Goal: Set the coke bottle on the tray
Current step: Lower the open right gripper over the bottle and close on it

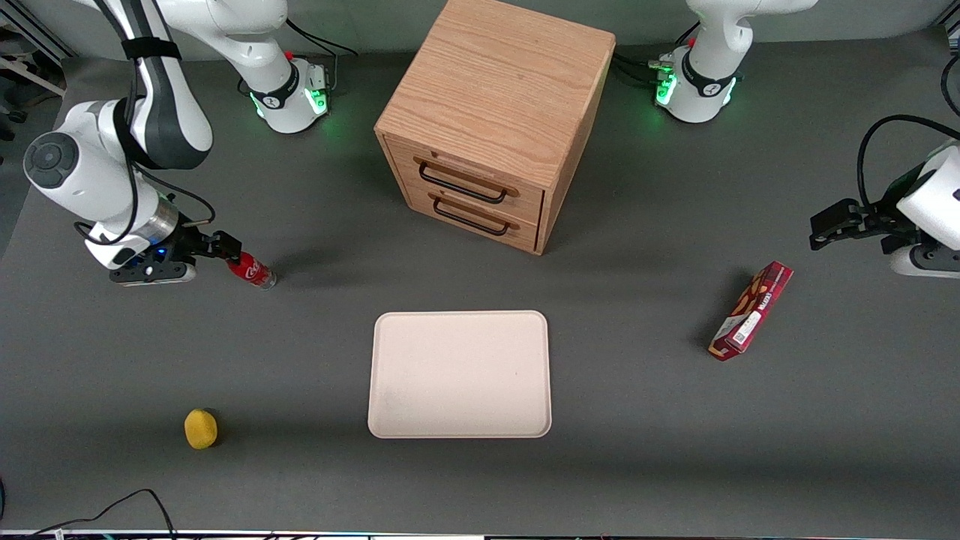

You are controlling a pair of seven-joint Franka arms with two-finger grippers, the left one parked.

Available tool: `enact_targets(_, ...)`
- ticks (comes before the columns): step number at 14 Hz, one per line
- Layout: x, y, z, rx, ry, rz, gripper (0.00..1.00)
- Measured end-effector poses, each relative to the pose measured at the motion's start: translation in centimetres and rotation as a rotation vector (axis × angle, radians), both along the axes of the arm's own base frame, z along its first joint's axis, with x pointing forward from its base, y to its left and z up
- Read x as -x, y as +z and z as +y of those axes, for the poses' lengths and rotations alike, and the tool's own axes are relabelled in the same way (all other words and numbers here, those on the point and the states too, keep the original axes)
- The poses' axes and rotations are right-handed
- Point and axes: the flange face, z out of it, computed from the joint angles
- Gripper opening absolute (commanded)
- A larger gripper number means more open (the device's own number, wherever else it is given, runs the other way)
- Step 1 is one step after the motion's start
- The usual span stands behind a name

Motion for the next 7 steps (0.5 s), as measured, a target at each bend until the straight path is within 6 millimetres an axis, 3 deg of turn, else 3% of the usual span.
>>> enact_targets(2,0.3,-0.5,-1.2,0.0,-0.009,0.004,0.88)
enact_targets(7,1.4,-2.4,-1.0,0.002,-0.005,-0.024,0.82)
